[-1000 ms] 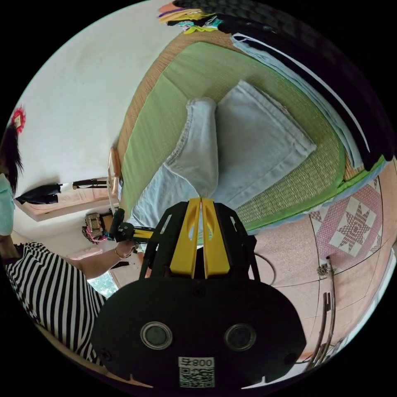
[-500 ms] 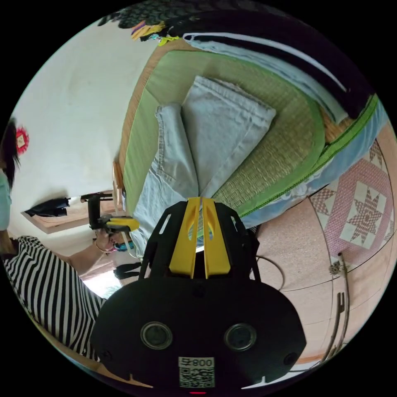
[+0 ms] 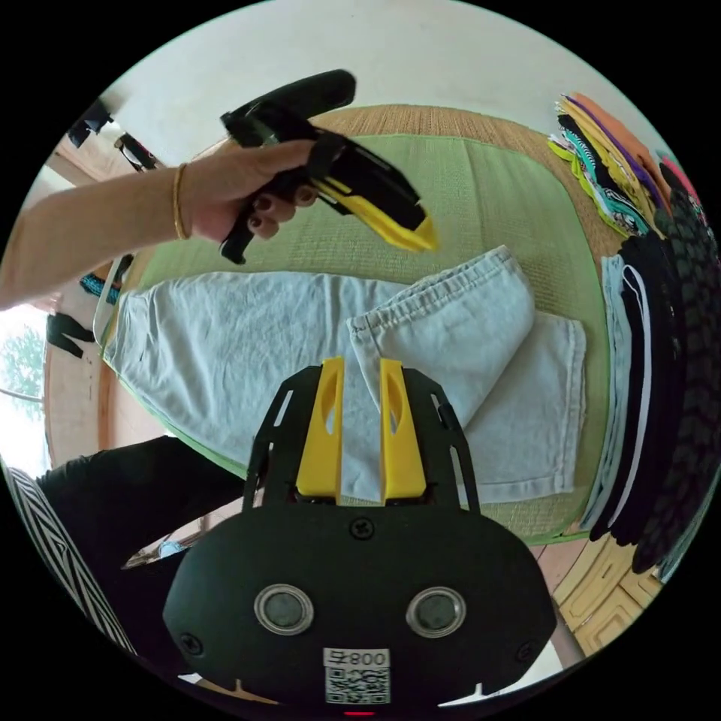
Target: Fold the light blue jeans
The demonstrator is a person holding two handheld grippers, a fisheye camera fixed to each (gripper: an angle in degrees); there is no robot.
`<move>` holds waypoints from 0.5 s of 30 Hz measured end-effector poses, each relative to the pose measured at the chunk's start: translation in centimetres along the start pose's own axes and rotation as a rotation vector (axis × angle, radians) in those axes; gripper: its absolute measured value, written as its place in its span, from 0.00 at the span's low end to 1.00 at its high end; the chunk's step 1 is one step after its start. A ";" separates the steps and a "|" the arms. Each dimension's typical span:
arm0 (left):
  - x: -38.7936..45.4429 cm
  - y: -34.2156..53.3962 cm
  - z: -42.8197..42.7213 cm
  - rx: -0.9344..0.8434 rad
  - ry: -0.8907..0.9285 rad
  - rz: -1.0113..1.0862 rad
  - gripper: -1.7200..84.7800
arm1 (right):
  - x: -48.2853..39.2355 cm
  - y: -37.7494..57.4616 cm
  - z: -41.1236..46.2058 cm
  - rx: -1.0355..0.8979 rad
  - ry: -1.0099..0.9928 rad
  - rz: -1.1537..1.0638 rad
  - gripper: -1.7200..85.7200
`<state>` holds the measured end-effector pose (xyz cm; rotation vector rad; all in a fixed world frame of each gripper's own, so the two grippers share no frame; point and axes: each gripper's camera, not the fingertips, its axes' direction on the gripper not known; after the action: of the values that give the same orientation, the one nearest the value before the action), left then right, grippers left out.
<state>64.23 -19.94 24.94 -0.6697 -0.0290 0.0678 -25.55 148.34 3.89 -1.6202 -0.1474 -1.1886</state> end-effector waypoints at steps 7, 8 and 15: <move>0.9 -2.7 1.9 -0.035 0.038 -0.017 0.08 | -2.5 2.1 3.3 -0.045 0.066 -0.018 0.04; 1.2 -2.8 2.1 -0.047 0.048 -0.011 0.06 | -2.6 2.7 3.3 -0.040 0.051 -0.021 0.04; 3.8 -2.1 0.5 0.005 0.189 0.012 0.03 | 0.0 7.7 -0.6 0.110 -0.117 0.165 0.02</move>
<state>68.06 -21.00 26.71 -0.6691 0.1567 0.0159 -21.20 144.61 -1.31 -1.5734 -0.1486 -0.9446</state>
